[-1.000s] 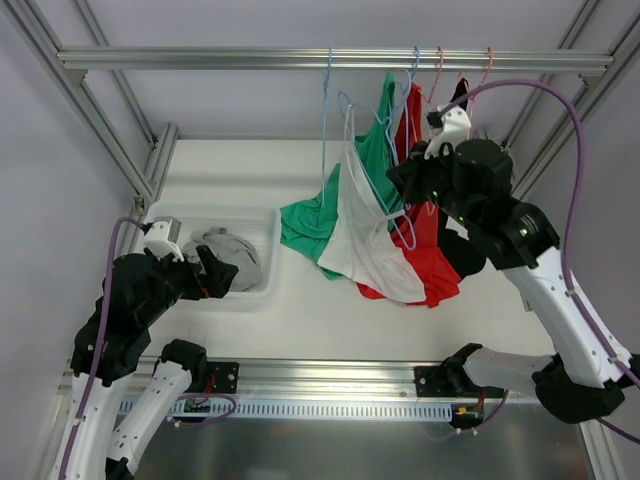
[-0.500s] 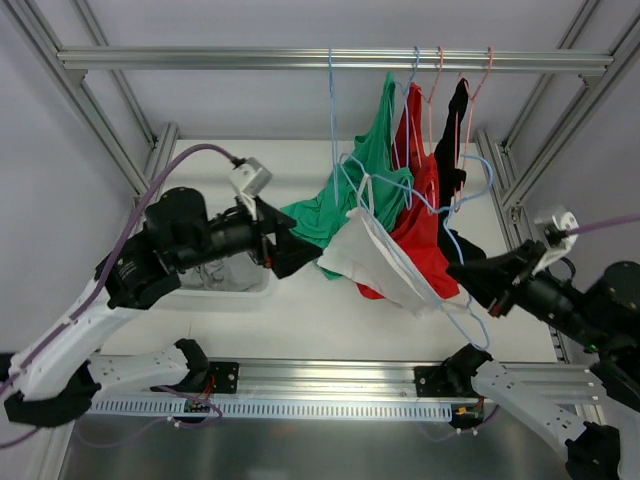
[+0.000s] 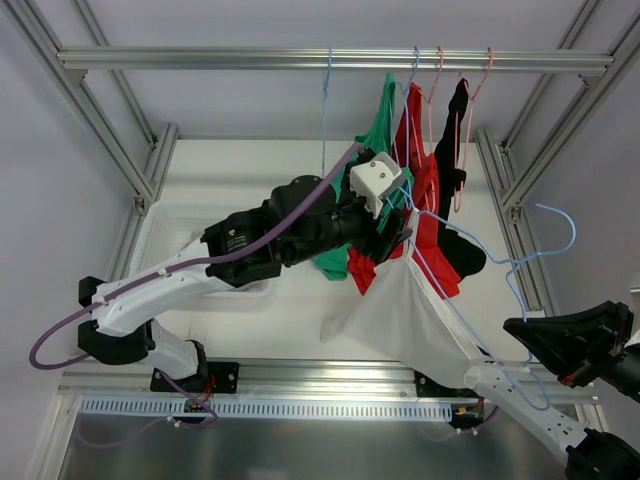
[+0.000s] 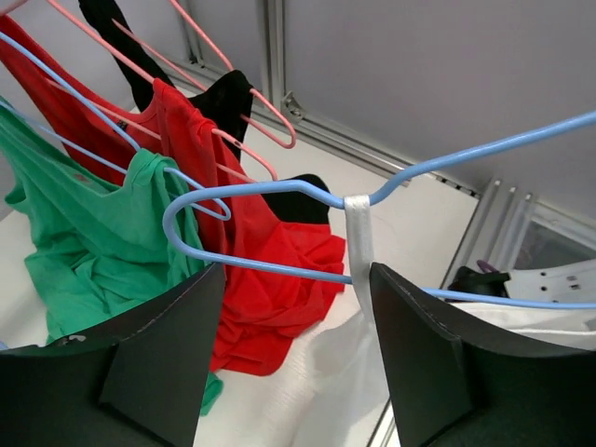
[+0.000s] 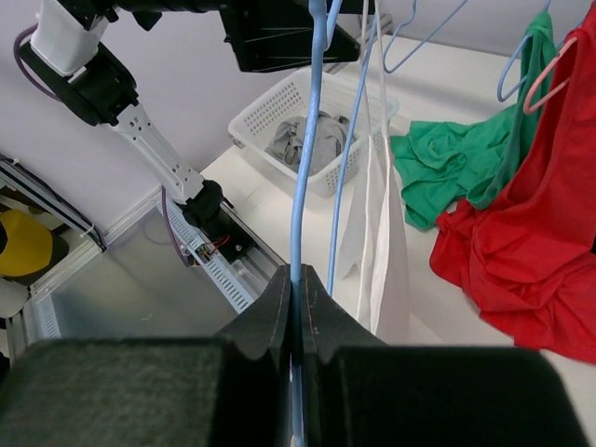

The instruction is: Remove the tank top from the hanger

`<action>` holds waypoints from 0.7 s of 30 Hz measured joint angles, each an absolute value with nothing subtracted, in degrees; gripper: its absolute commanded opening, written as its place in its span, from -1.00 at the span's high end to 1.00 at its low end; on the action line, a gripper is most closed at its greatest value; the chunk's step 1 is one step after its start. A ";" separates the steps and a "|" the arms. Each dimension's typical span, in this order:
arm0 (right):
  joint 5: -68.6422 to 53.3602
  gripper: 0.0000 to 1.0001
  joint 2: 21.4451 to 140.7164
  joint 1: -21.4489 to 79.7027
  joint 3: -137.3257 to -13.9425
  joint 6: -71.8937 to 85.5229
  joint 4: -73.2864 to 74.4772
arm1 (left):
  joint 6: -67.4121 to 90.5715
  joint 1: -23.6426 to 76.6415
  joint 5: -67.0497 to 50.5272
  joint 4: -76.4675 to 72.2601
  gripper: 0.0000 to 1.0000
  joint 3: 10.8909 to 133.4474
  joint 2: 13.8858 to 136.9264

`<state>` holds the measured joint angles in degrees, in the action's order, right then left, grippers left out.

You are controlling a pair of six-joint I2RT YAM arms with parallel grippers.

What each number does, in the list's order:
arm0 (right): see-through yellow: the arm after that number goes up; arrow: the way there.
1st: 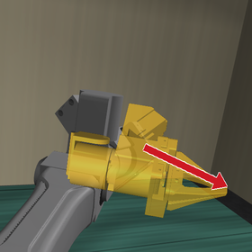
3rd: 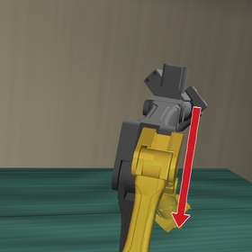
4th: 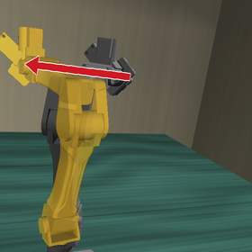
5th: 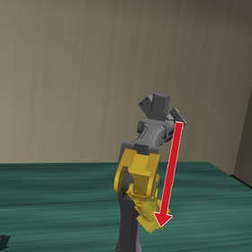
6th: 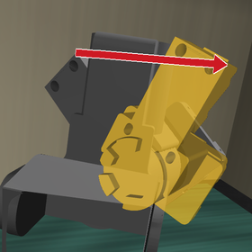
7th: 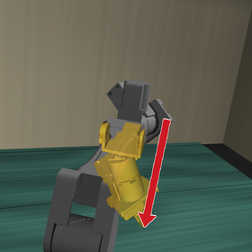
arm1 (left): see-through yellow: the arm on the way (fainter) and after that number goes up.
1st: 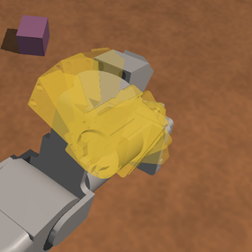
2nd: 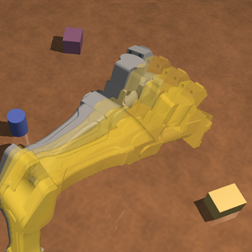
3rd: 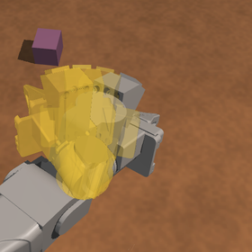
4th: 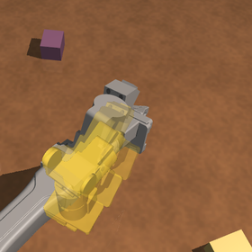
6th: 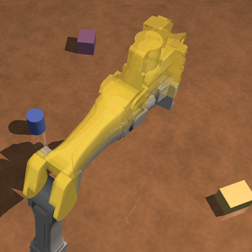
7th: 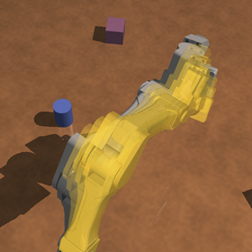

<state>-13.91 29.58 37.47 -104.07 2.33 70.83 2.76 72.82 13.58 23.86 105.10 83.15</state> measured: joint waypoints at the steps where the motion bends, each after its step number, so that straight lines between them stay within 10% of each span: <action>1: -13.76 0.99 29.58 37.47 -104.20 2.35 71.42 | 2.42 72.82 14.09 23.88 -0.16 105.14 83.83; 21: -12.25 0.99 29.58 37.47 -101.89 2.13 72.66 | 0.36 72.82 15.42 23.53 0.54 105.84 86.63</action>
<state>-12.25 29.58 37.47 -101.89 2.13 72.66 0.36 72.82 15.42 23.53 105.84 86.63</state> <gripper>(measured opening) 0.034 0.298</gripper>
